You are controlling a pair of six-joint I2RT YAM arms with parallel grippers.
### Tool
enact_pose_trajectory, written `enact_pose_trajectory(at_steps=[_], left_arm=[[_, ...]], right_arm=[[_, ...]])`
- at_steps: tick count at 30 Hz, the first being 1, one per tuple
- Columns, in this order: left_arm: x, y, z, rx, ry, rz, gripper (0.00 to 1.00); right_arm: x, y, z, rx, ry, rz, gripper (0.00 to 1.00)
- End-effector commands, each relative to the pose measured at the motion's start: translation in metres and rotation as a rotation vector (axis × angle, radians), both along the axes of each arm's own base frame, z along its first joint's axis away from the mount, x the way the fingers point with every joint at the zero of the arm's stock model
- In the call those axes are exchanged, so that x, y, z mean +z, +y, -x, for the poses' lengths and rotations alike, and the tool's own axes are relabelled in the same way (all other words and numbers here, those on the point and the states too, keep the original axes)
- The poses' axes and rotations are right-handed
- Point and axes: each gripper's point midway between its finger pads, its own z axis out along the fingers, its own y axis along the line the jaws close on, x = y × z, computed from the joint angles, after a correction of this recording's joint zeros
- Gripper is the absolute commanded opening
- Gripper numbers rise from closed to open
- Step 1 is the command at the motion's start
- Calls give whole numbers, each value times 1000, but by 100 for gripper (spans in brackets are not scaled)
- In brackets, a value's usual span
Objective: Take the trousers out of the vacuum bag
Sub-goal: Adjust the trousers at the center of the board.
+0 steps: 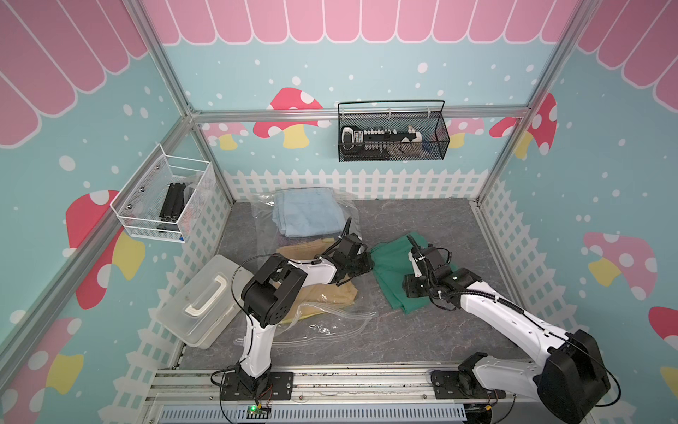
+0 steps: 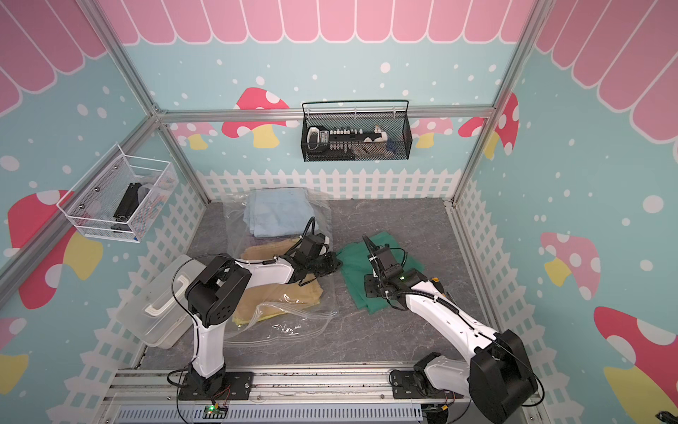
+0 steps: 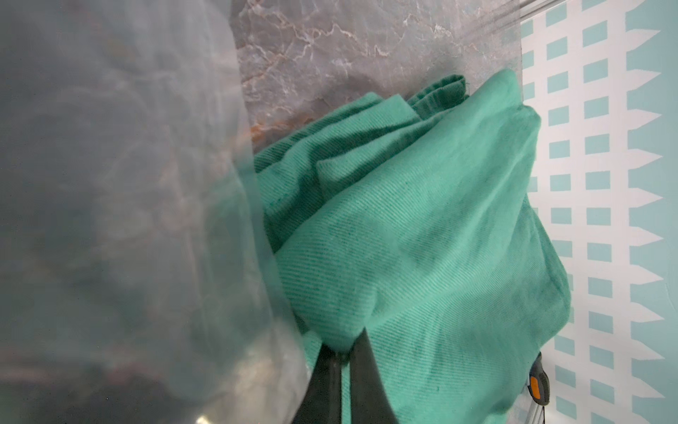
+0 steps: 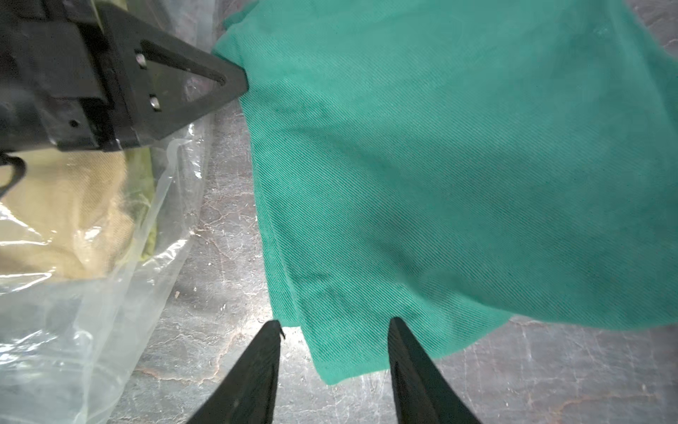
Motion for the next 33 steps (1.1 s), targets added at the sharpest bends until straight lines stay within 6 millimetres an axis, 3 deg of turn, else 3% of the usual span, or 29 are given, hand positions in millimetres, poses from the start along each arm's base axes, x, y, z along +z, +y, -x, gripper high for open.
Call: enact_pose_trajectory(at_steps=[1, 10, 13, 18, 22, 26, 31, 32, 33], left_arm=[[10, -1, -5, 3, -19, -3, 6], [13, -10, -6, 4, -12, 2, 6], [13, -11, -4, 2, -13, -1, 5], [12, -17, -1, -14, -21, 6, 5], [11, -23, 3, -38, -25, -10, 4], [12, -22, 3, -46, -32, -22, 3], [18, -21, 2, -54, -45, -34, 2], [19, -21, 2, -55, -51, -38, 2], [19, -20, 1, -54, -52, -44, 2]], right_arm=[[-7, 3, -8, 52, 1, 41, 50], [-38, -9, -13, 60, 41, 163, 62], [-46, -19, -12, 39, 49, 214, 62], [-51, -22, -16, 24, 53, 245, 46], [-46, -19, -22, 21, 32, 235, 26], [-39, -10, -26, 37, 22, 201, 12], [-26, 6, -24, 79, 1, 151, 8], [-24, 11, -21, 92, -4, 140, 8], [-22, 17, -18, 111, -6, 125, 15]])
